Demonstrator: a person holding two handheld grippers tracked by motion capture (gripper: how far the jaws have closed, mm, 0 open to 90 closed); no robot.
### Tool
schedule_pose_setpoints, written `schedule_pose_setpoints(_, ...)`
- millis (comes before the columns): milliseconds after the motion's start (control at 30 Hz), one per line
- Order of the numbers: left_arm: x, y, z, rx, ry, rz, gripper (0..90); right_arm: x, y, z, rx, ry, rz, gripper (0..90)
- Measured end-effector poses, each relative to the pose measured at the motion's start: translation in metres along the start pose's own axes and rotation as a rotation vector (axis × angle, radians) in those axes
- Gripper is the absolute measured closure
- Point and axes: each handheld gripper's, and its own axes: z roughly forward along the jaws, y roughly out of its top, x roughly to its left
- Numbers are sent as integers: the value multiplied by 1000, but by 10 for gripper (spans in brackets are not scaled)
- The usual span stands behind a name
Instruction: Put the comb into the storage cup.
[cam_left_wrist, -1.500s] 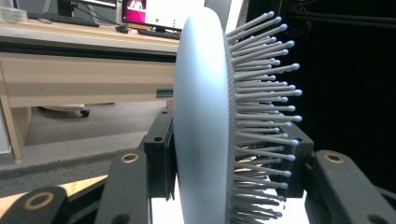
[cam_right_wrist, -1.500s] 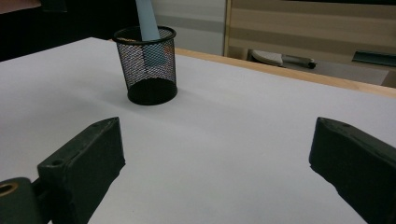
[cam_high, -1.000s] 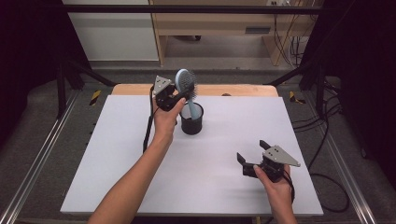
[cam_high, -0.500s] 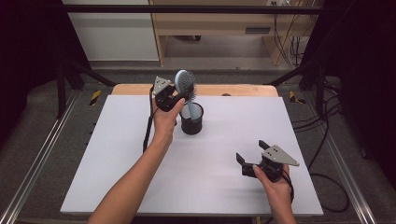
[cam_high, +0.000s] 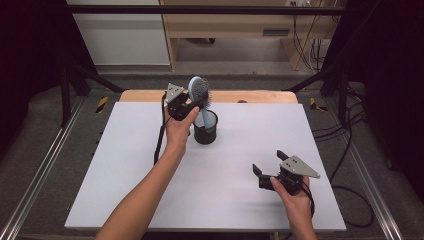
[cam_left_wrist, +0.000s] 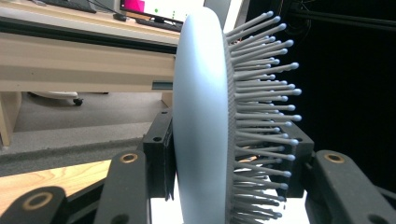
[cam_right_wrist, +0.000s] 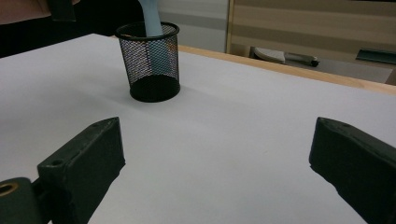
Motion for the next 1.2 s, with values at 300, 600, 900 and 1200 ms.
schedule_pose_setpoints(300,-1,-3,1,3,-2,-5,498,0,0,0,3,4,-2,34)
schedule_pose_setpoints(600,-1,-9,4,13,-5,-5,498,0,0,0,2,3,-3,34)
schedule_pose_setpoints(900,-1,-11,5,18,-4,-8,498,0,0,-1,2,6,-3,34)
schedule_pose_setpoints(1200,-1,-11,6,25,4,-6,498,1,0,-1,-1,11,2,34)
